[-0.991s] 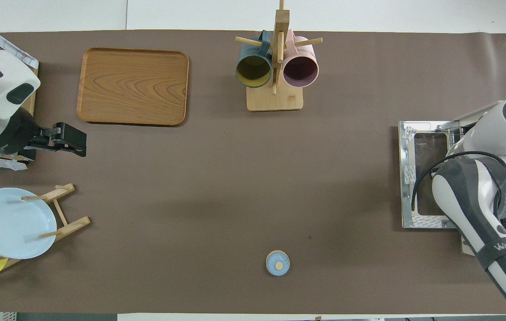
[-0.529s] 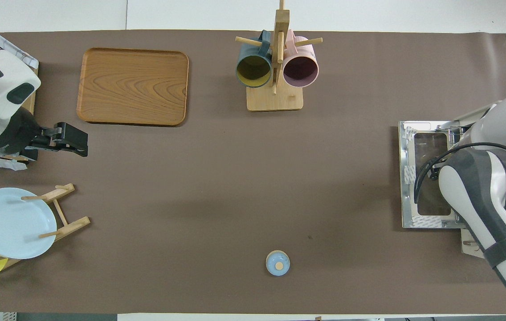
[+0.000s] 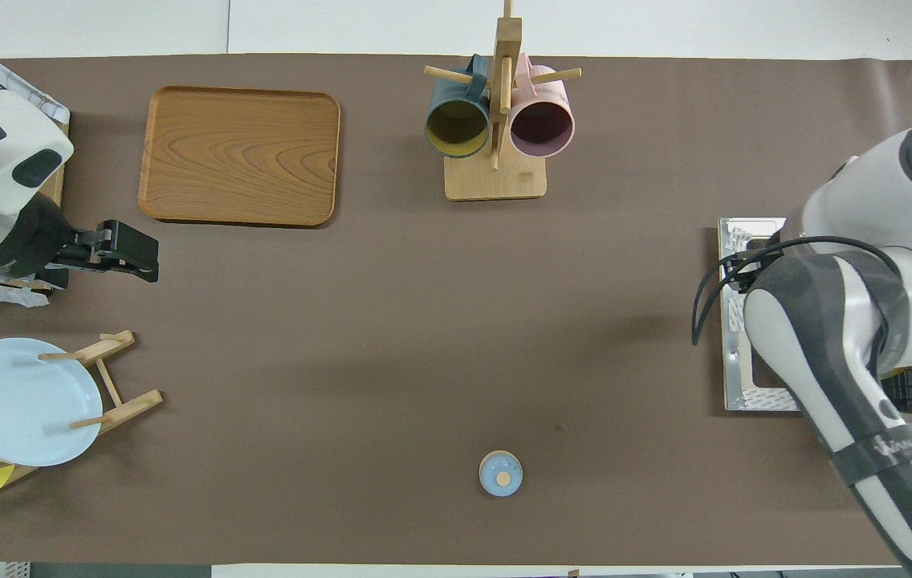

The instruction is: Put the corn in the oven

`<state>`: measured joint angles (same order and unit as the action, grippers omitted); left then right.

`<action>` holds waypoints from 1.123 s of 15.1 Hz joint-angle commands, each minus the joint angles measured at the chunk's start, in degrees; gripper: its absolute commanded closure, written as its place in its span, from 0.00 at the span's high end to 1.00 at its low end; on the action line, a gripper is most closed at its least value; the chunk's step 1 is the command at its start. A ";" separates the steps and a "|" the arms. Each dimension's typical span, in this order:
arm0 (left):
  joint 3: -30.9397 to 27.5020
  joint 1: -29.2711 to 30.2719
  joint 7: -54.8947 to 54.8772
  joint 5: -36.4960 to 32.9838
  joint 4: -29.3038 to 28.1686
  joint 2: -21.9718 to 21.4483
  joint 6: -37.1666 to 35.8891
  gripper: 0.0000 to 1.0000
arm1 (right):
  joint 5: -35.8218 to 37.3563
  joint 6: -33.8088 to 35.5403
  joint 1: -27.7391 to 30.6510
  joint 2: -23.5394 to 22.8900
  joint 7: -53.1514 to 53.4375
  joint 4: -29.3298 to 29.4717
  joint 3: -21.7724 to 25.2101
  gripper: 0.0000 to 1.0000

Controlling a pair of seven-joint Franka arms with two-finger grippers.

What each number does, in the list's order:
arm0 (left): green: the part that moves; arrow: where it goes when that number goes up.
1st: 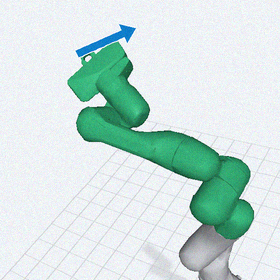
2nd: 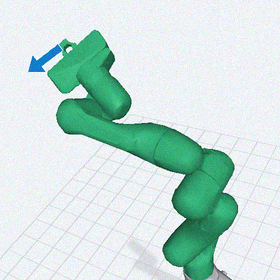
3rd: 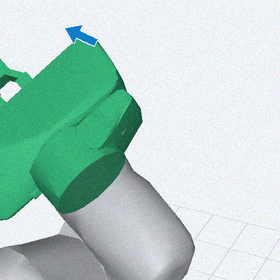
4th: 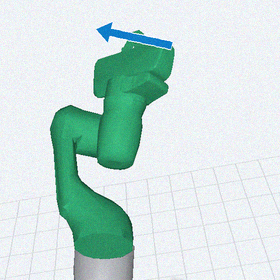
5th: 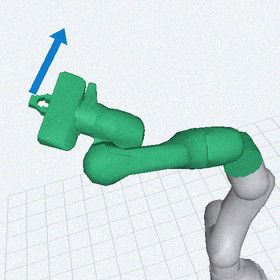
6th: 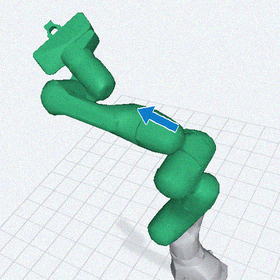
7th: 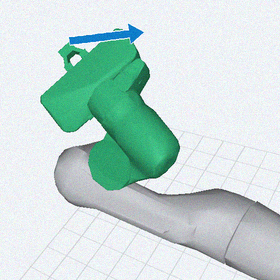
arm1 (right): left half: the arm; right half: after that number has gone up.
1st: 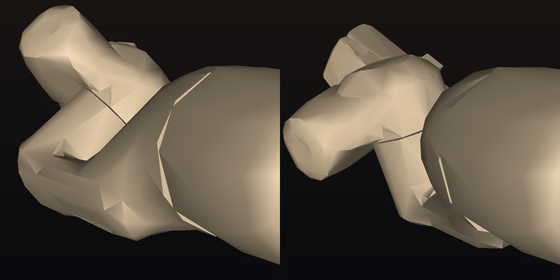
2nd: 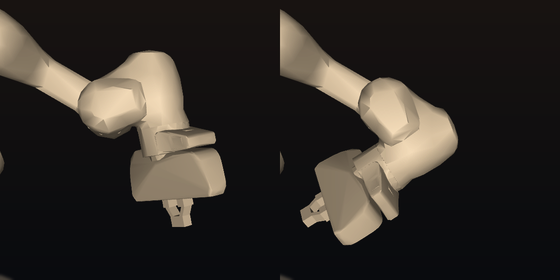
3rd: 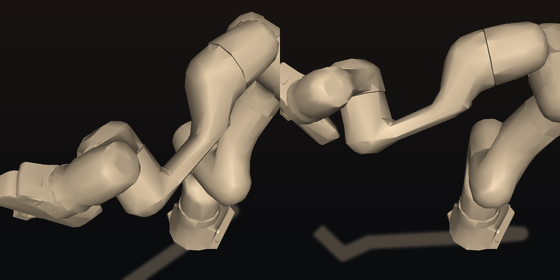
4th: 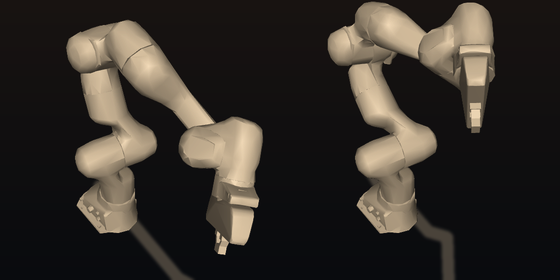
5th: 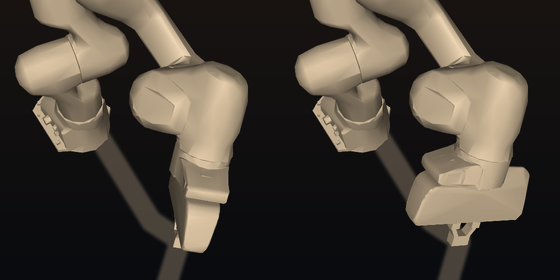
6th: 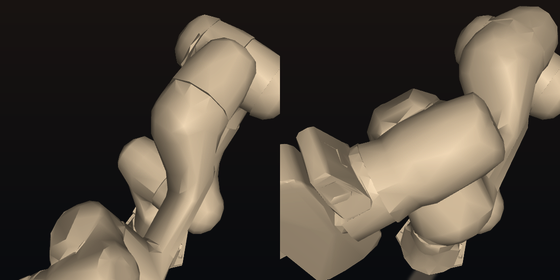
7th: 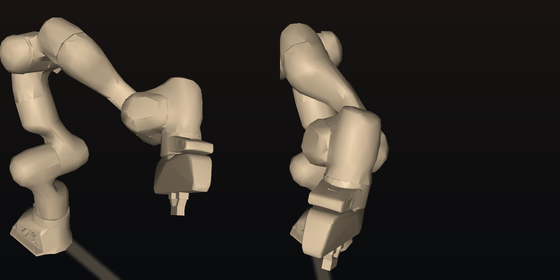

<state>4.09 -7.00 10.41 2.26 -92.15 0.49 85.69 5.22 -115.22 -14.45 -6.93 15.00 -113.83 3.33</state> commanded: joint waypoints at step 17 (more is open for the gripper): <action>-0.13 0.85 -0.31 0.99 -0.75 -2.34 0.26 1.00 | 13.85 -10.37 2.41 -6.43 3.28 -10.54 0.28 0.00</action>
<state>3.72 -6.96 10.41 2.26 -92.09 -0.90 85.69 16.14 -124.15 -12.80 -12.53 16.59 -123.78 3.82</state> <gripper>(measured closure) 0.000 0.991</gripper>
